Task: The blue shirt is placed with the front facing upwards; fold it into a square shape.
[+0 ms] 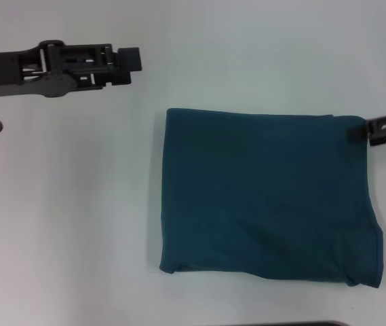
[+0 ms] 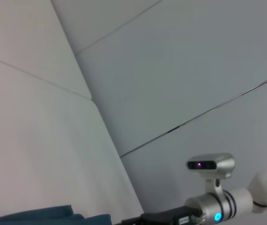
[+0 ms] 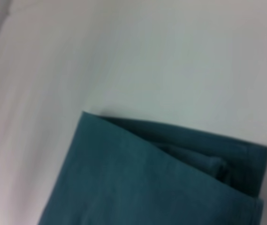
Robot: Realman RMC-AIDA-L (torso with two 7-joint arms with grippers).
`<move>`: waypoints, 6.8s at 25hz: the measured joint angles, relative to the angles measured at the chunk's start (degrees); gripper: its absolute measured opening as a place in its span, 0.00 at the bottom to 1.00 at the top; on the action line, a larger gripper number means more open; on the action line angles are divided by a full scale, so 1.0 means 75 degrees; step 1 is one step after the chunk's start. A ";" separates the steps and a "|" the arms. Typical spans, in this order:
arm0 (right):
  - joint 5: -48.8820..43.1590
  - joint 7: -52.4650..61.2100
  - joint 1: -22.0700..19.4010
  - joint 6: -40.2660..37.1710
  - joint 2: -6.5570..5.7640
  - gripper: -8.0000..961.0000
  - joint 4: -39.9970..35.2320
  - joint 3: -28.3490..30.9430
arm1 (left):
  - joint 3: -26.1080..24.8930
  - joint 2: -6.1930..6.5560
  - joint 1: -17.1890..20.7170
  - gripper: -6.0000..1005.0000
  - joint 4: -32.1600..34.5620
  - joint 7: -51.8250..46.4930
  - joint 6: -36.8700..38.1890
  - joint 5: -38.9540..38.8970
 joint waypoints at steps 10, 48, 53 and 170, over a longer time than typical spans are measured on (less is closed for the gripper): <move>-0.0216 -0.0011 0.0077 0.0425 0.0220 0.84 0.0156 -0.0045 | -0.0093 -0.0030 0.0005 0.59 0.0010 0.0155 0.0109 -0.0013; 0.0213 0.0199 0.0405 0.0577 0.0177 0.03 0.0220 -0.0206 | -0.0056 -0.0146 -0.0046 0.59 0.0059 0.0285 0.0104 0.0037; 0.0304 0.0198 0.0432 0.0815 0.0164 0.03 0.0214 -0.0191 | -0.0053 -0.0185 -0.0042 0.59 0.0059 0.0315 0.0108 0.0016; 0.1493 -0.0988 -0.0211 -0.1213 0.0093 0.58 0.0822 -0.0580 | 0.0193 -0.0411 0.0348 0.59 0.1449 0.1111 -0.0406 0.3009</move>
